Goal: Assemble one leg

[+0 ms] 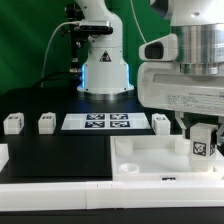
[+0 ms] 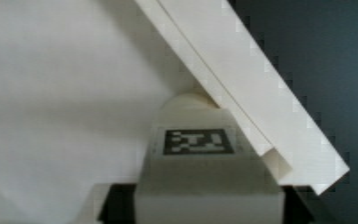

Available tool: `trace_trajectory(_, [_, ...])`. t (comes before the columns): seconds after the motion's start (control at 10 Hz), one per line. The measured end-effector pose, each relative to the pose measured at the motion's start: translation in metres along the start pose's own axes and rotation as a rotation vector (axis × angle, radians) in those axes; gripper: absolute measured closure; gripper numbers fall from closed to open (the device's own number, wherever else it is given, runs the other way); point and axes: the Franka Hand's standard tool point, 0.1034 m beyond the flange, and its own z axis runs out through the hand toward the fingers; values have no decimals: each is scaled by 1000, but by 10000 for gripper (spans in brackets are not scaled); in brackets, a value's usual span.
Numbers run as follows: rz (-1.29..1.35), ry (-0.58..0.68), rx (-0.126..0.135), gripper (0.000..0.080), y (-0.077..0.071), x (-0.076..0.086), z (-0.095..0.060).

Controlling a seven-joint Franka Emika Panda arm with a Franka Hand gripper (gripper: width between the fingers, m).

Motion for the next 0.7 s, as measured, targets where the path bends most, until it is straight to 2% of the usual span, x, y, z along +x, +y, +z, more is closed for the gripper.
trace_trajectory(0.7, [887,3,3,506,-1,-3,0])
